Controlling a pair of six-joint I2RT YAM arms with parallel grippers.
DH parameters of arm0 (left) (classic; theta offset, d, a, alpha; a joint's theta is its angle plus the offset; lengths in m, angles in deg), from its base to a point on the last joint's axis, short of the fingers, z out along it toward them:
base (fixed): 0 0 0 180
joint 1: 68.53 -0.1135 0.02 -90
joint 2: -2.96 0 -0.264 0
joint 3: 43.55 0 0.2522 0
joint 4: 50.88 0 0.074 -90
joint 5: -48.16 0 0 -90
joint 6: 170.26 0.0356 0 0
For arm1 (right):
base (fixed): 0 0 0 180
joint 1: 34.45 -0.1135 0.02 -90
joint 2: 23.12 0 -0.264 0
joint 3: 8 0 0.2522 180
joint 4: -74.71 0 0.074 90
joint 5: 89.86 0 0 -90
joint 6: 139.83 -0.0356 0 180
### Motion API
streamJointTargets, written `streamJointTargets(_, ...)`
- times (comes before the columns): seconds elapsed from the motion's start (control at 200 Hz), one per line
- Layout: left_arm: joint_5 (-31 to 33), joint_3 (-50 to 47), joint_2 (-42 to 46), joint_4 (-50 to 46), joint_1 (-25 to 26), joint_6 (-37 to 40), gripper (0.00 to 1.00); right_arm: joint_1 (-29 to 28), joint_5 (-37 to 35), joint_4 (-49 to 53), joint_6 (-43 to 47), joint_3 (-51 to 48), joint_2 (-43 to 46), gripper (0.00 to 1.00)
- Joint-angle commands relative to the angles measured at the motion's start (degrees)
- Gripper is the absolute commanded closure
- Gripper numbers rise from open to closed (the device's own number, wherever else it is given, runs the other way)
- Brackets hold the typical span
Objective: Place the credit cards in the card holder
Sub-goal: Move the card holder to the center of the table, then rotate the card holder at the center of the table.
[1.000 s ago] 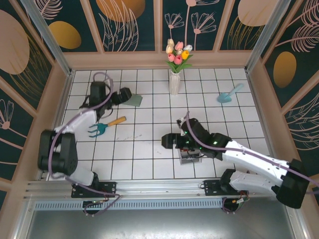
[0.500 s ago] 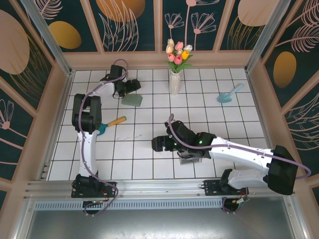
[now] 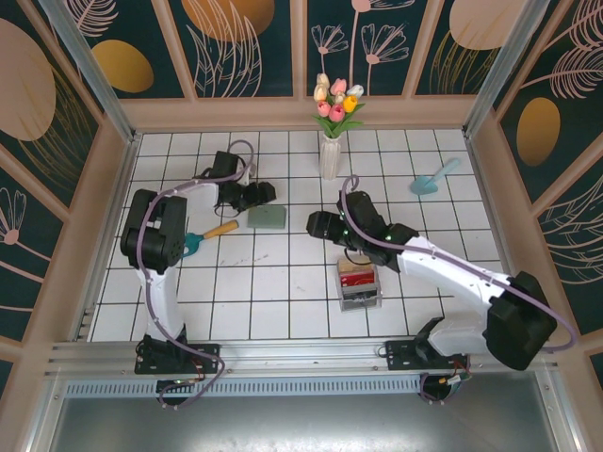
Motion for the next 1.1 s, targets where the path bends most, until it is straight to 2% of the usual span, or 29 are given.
streamJointTargets(0.0, -3.04, -6.91, 5.08, -1.54, 3.80, 3.12, 0.35, 1.64, 4.93, -2.83, 3.52, 3.64, -4.15, 0.25)
streamJointTargets(0.085, -0.61, -14.08, 14.03, 3.66, 4.42, -0.53, 0.31, 2.31, 6.11, -2.21, 5.44, 6.35, -8.12, 0.29)
streamJointTargets(0.22, 13.79, -20.55, 28.13, 2.43, 4.42, -9.96, 0.25, 2.79, 8.82, -2.44, 8.44, 10.66, -14.97, 0.35)
streamJointTargets(0.345, 20.54, -27.97, 39.17, 4.02, 4.38, -16.90, 0.21, 2.80, 15.06, -1.47, 11.59, 17.15, -24.01, 0.47)
streamJointTargets(0.435, 19.76, -34.23, 44.99, 6.60, 4.38, -21.35, 0.20, 2.37, 17.24, 0.07, 13.58, 22.61, -30.13, 0.47)
streamJointTargets(0.585, 14.01, -44.96, 53.72, 13.16, 4.37, -27.31, 0.19, 2.18, 19.85, 2.50, 15.89, 30.59, -38.64, 0.47)
streamJointTargets(0.761, 7.83, -51.86, 58.05, 18.07, 4.39, -31.65, 0.16, 2.23, 21.45, 4.72, 16.73, 36.06, -46.25, 0.48)
streamJointTargets(0.906, 4.30, -55.01, 57.87, 22.49, 4.39, -35.18, 0.16, 1.65, 22.71, 3.05, 15.31, 32.35, -46.08, 0.50)
streamJointTargets(1.096, 2.48, -55.27, 54.68, 26.52, 4.49, -37.02, 0.17, -0.98, 21.27, -0.90, 11.82, 21.98, -38.95, 0.53)
